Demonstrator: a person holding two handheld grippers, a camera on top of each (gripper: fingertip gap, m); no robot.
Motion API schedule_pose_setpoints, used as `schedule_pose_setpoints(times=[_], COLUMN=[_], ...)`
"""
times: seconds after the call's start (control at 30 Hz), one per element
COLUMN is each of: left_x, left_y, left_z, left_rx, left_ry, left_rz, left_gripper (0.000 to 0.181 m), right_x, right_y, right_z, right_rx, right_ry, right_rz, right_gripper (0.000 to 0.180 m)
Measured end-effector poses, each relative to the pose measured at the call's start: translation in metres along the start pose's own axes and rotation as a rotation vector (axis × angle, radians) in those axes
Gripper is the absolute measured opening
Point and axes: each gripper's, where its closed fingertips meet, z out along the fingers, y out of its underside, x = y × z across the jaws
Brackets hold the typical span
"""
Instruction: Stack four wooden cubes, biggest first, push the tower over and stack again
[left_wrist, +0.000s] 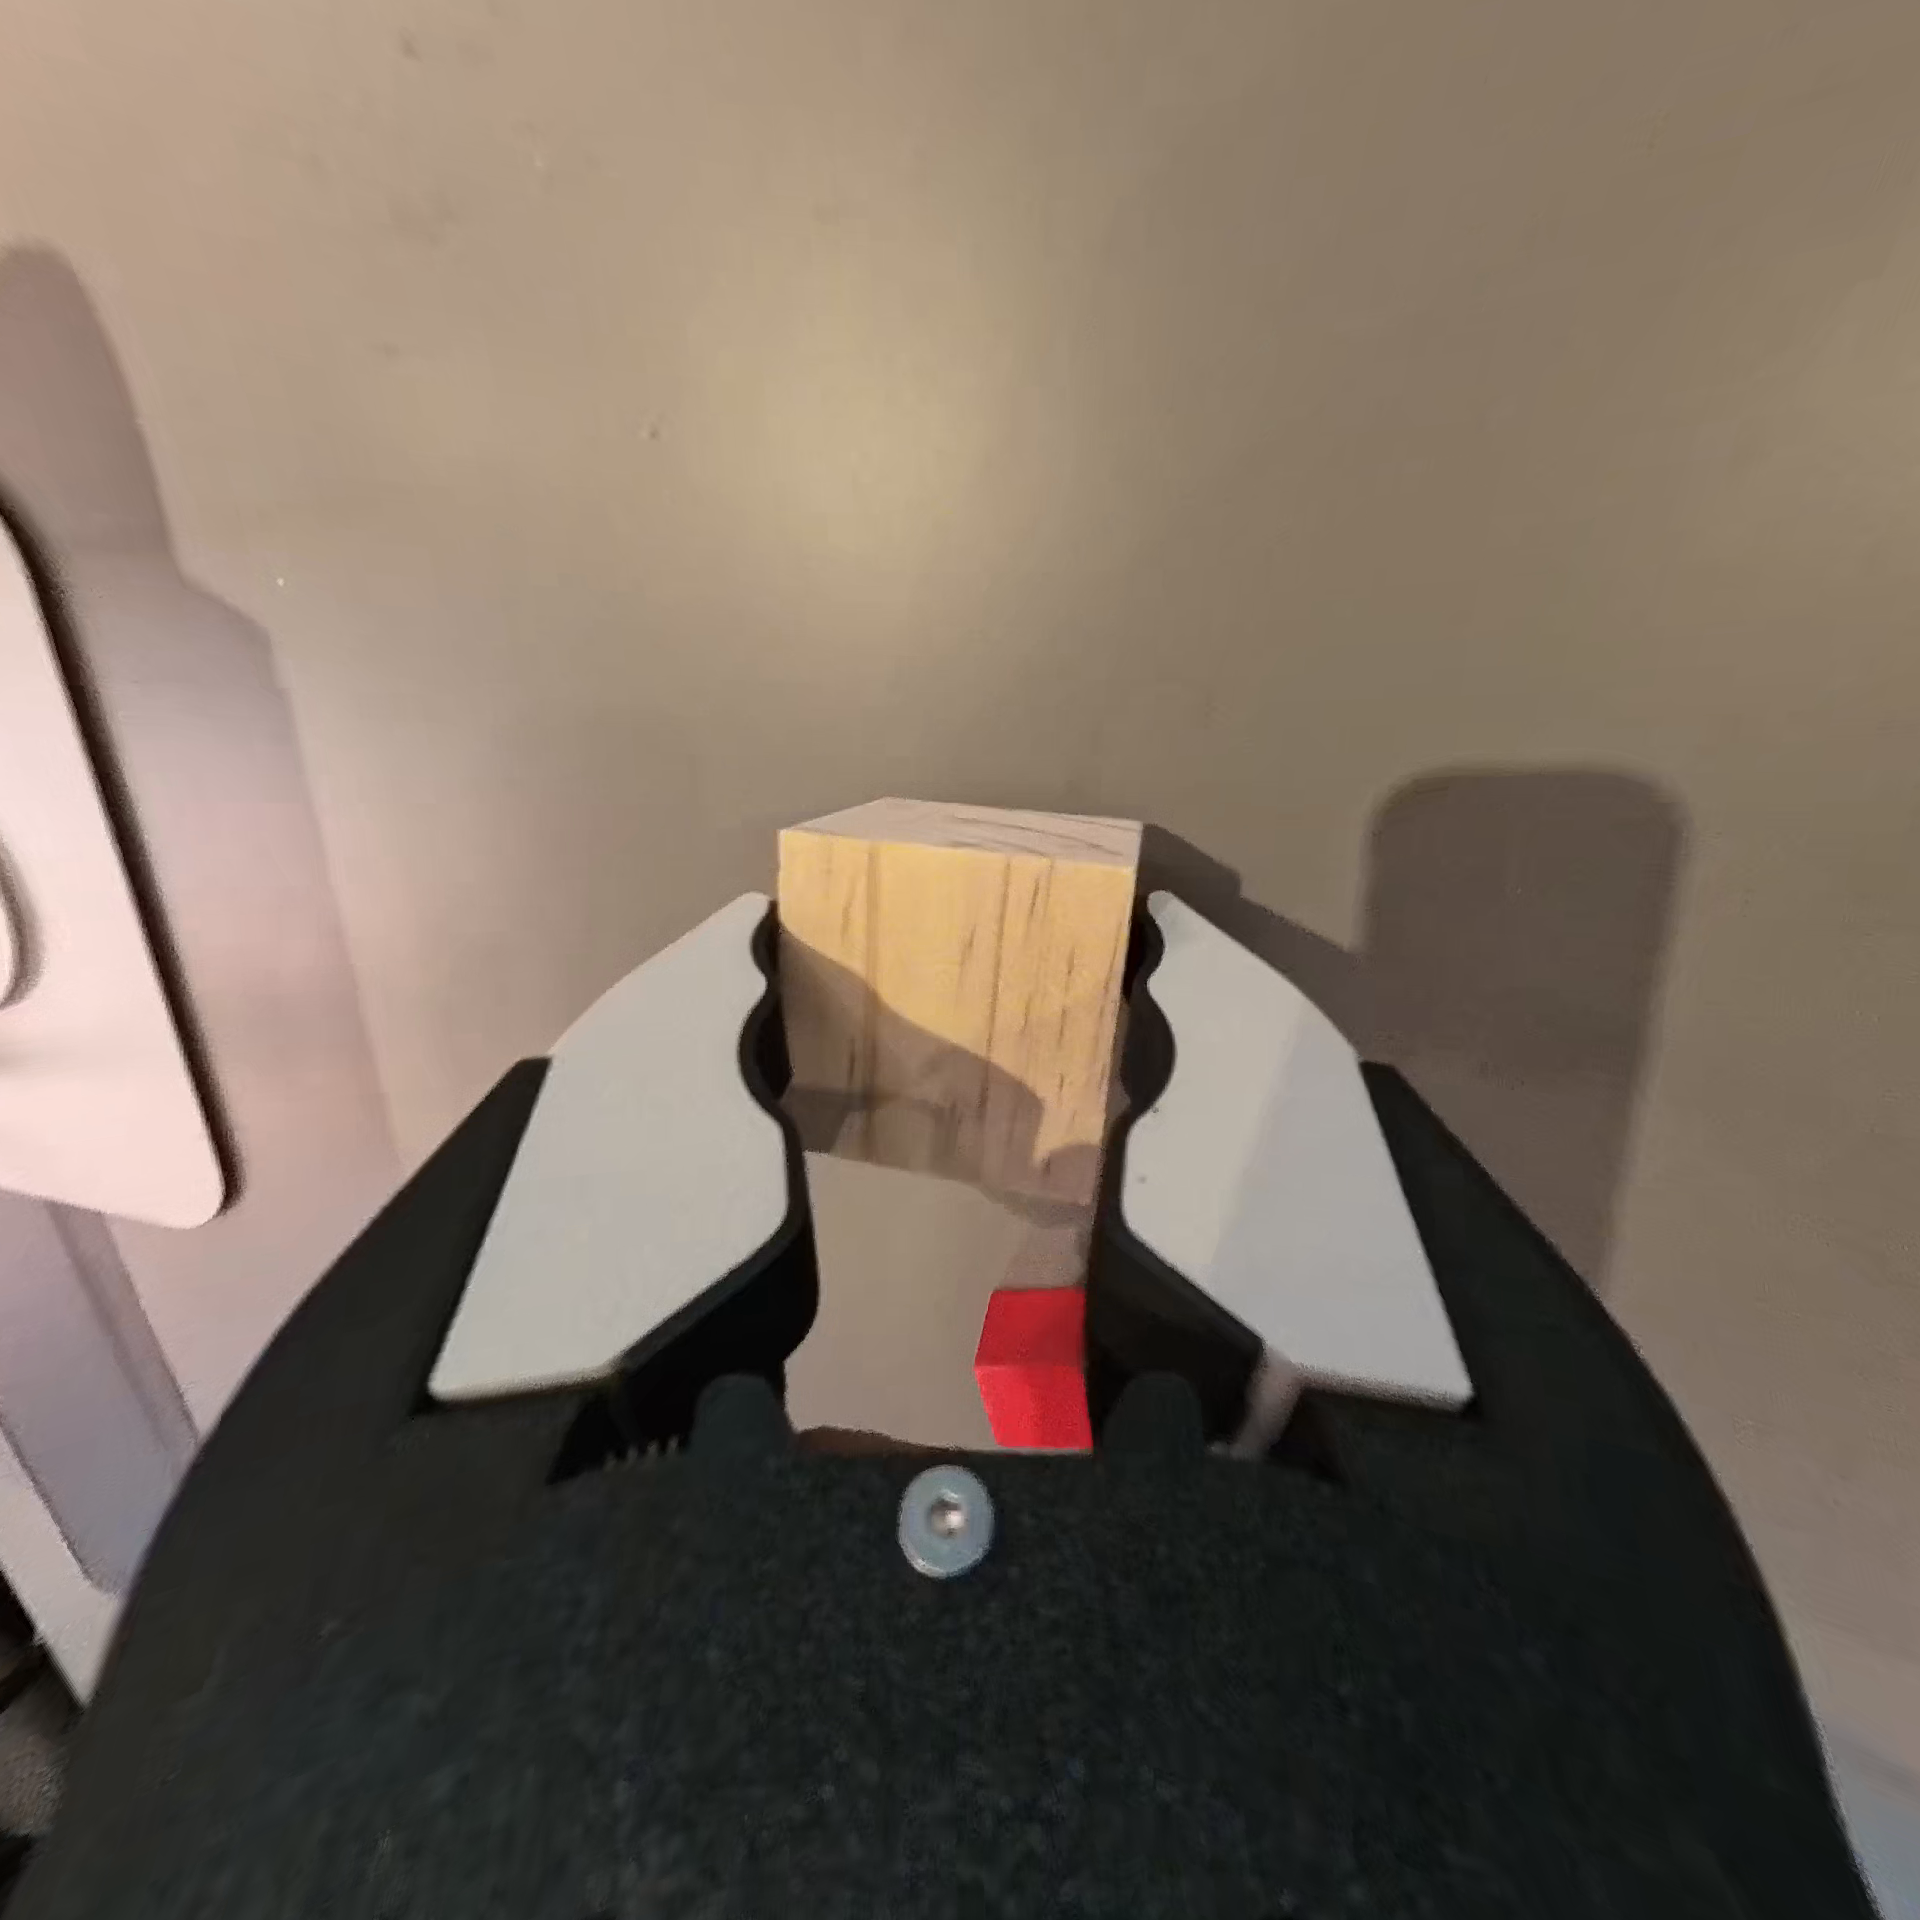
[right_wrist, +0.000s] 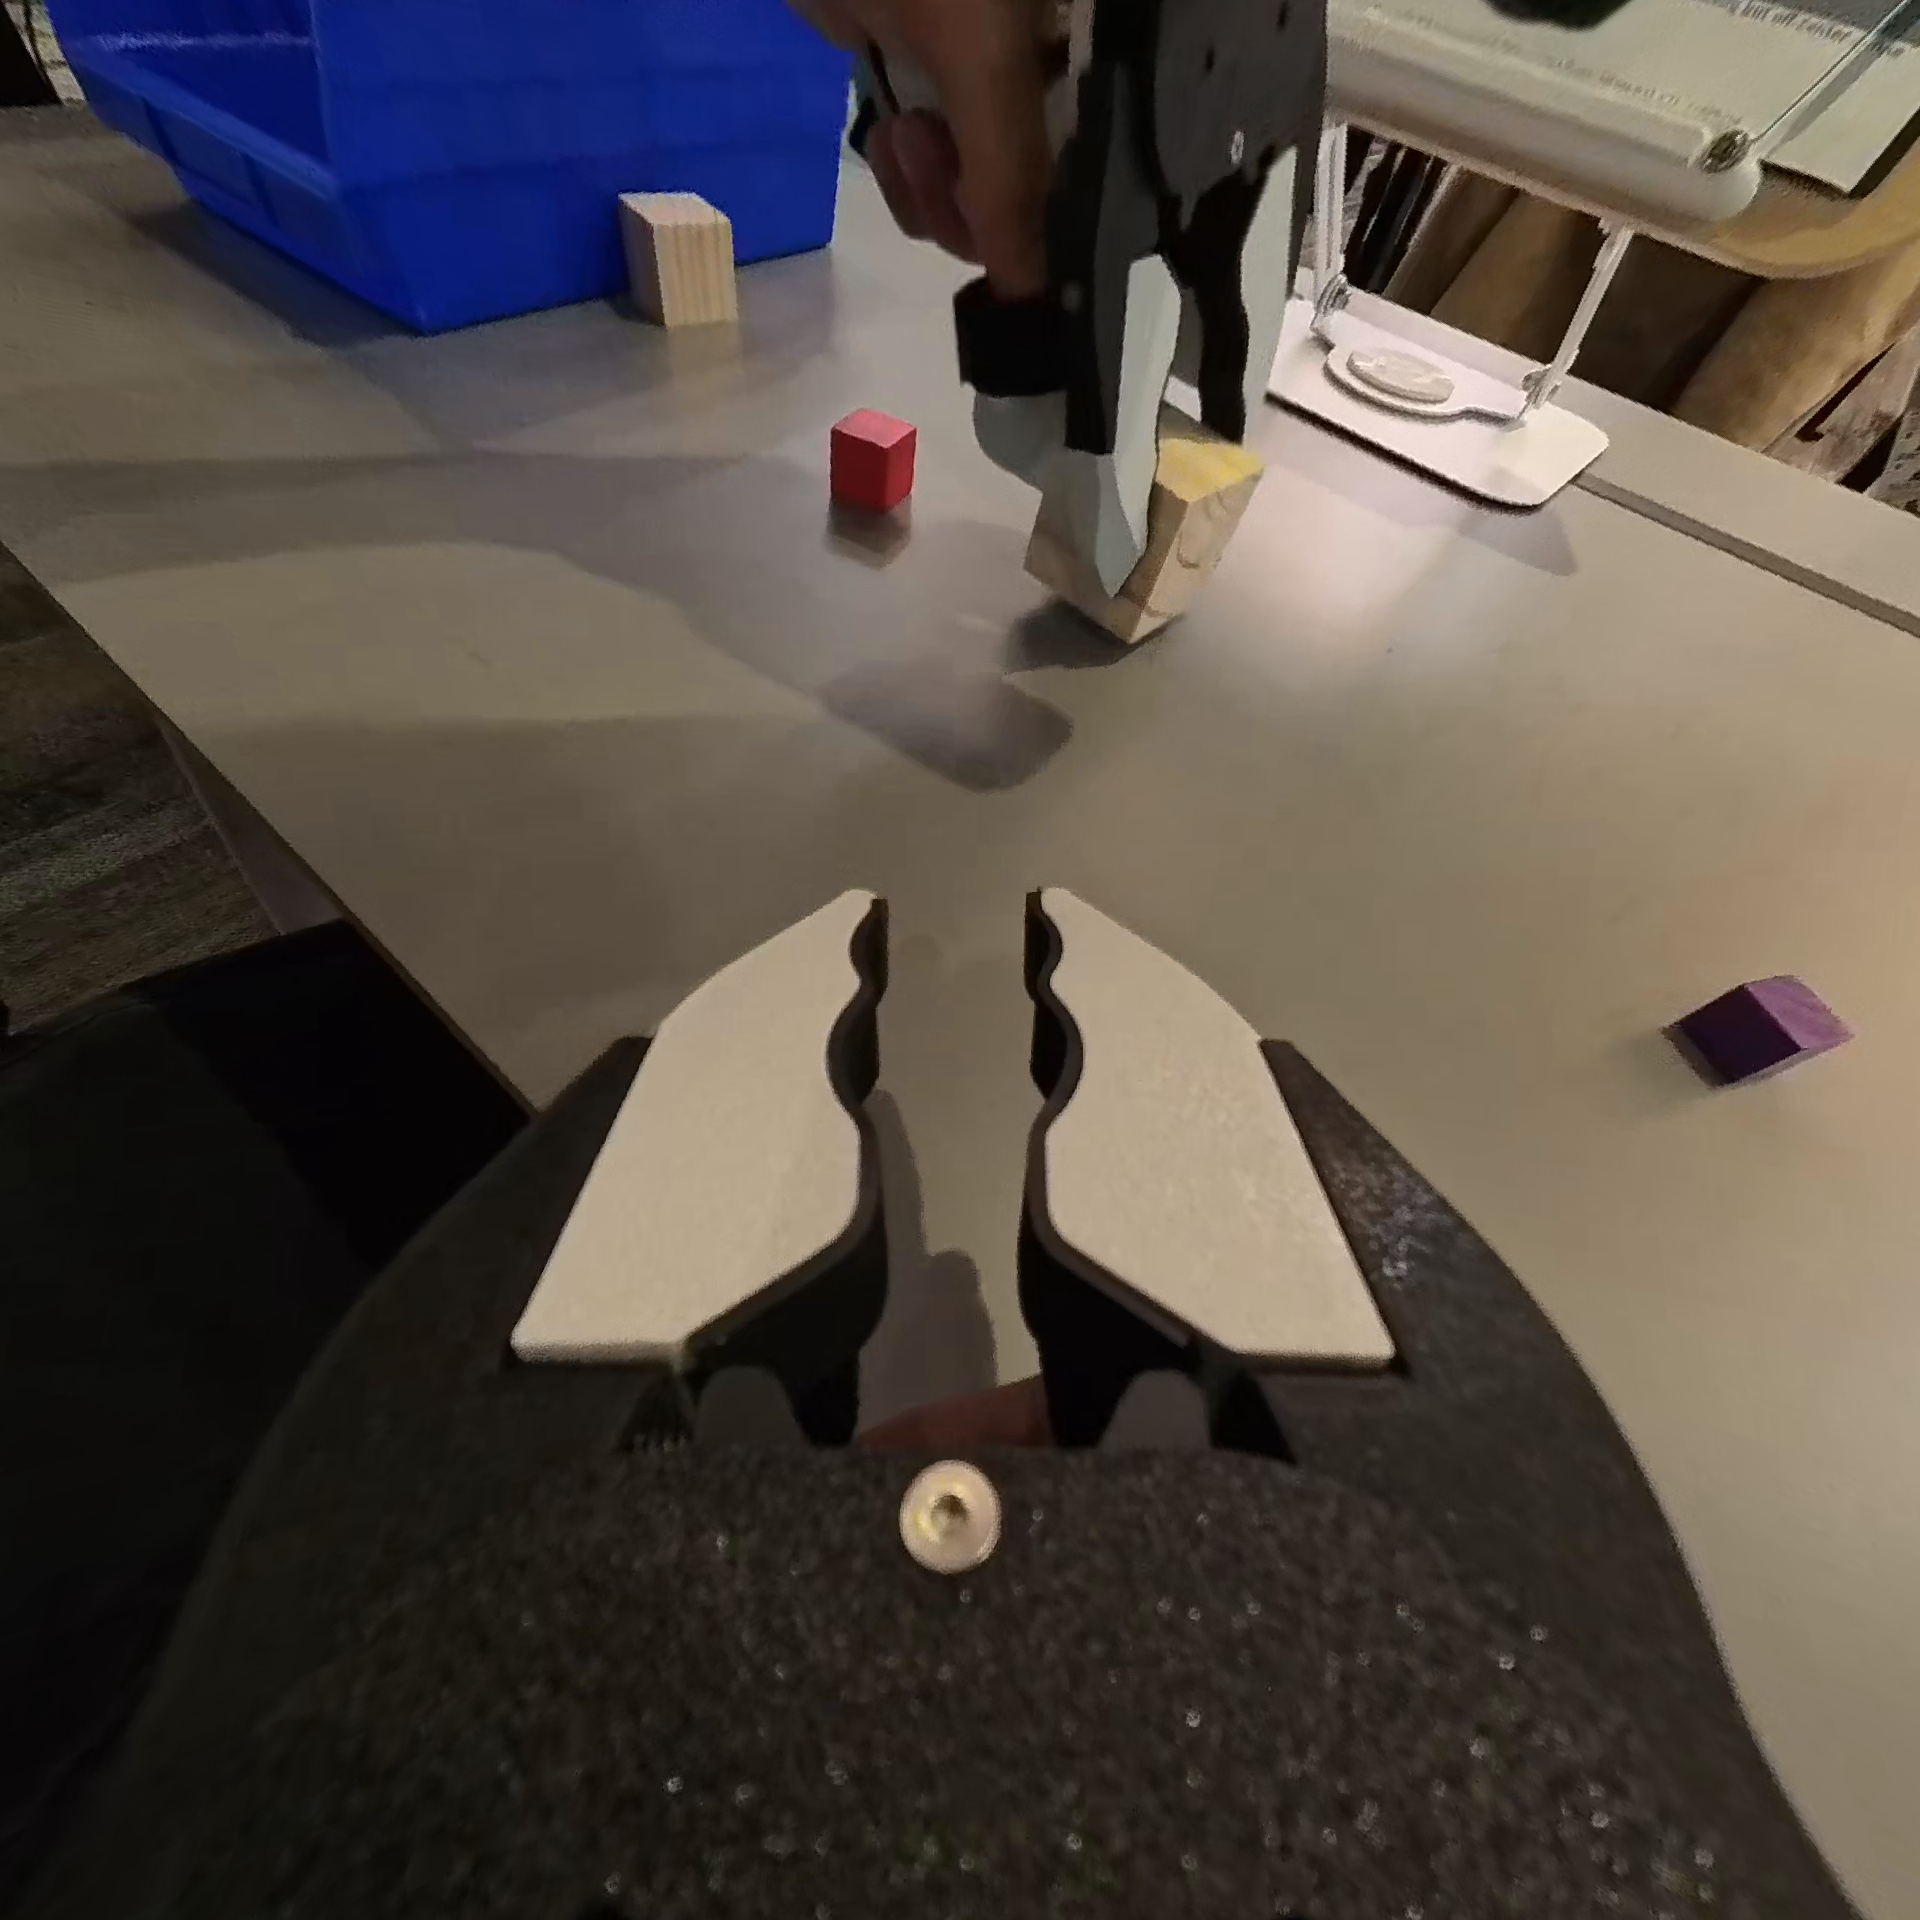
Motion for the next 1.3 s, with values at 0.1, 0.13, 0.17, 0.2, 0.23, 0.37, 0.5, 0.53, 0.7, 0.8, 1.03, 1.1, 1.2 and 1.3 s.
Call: schedule_pose_setpoints(times=[0.1,0.13,0.17,0.2,0.23,0.37,0.5,0.53,0.7,0.8,1.03,1.1,1.2,1.3], left_x=[0.003,0.002,0.001,0.002,0.002,-0.012,-0.016,-0.012,-0.007,0.003,-0.014,-0.023,-0.033,-0.037], left_y=[0.009,0.01,0.01,0.01,0.01,0.035,0.096,0.105,0.163,0.216,0.261,0.265,0.277,0.29], left_z=[0.008,0.008,0.005,-0.002,-0.011,-0.065,-0.103,-0.111,-0.121,-0.099,-0.073,-0.066,-0.06,-0.06], left_rx=[-0.039,-0.035,-0.023,-0.003,0.017,0.036,-0.097,-0.091,-0.152,-0.425,-0.758,-0.812,-0.898,-0.972], left_ry=[0.017,0.005,-0.002,0.004,0.006,-0.078,-0.154,-0.165,-0.381,-0.316,-0.15,-0.131,-0.097,-0.054], left_rz=[-0.01,-0.02,-0.034,-0.051,-0.071,-0.109,-0.157,-0.182,-0.295,-0.143,0.074,0.102,0.128,0.124], left_gripper=[0.062,0.062,0.063,0.07,0.077,0.081,0.081,0.082,0.066,0.084,0.085,0.084,0.083,0.083], right_x=[-0.002,-0.003,-0.004,-0.005,-0.006,-0.011,-0.015,-0.016,-0.016,-0.017,-0.021,-0.021,-0.021,-0.023], right_y=[0.003,0.003,0.004,0.005,0.005,0.007,0.007,0.006,0.004,0.003,0.001,0.001,0.0,-0.002], right_z=[0.001,0.002,0.002,0.002,0.003,0.005,0.006,0.006,0.006,0.01,0.016,0.017,0.016,0.014], right_rx=[-0.009,-0.012,-0.014,-0.017,-0.02,-0.028,-0.037,-0.034,-0.03,-0.035,-0.046,-0.047,-0.039,-0.029], right_ry=[-0.005,-0.008,-0.011,-0.016,-0.019,-0.032,-0.035,-0.037,-0.04,-0.056,-0.032,-0.038,-0.06,-0.086], right_rz=[-0.007,-0.009,-0.011,-0.012,-0.013,-0.022,-0.042,-0.044,-0.042,-0.01,-0.122,-0.123,-0.095,-0.065], right_gripper=[0.025,0.025,0.025,0.025,0.025,0.025,0.025,0.025,0.025,0.024,0.024,0.024,0.023,0.023])
